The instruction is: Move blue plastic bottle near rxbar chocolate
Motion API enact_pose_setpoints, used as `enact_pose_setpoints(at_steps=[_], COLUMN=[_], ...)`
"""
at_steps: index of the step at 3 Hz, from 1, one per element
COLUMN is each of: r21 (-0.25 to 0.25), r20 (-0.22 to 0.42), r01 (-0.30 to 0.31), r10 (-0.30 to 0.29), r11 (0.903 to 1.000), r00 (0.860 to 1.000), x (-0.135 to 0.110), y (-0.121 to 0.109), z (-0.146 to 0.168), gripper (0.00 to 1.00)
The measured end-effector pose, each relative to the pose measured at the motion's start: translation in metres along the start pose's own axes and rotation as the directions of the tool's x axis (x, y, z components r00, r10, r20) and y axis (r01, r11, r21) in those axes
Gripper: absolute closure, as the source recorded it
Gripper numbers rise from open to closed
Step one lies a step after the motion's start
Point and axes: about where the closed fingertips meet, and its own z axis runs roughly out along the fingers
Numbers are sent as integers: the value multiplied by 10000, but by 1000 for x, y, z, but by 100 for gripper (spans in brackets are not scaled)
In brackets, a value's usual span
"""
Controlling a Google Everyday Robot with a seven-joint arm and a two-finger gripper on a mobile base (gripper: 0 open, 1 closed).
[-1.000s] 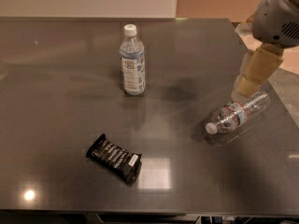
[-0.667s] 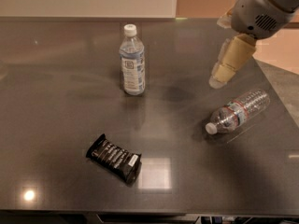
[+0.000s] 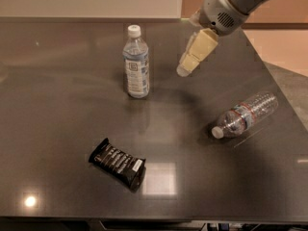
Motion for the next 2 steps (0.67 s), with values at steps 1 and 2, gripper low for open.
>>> enact_pose_setpoints(at_steps=[1, 2], r21=[-445, -872], r20=[587, 965], r01=[60, 209], r10=[-34, -124], r11=[9990, 9960], r00=[9983, 9953], x=[-27, -48], y=[-4, -1], z=[30, 58], gripper=[0, 0])
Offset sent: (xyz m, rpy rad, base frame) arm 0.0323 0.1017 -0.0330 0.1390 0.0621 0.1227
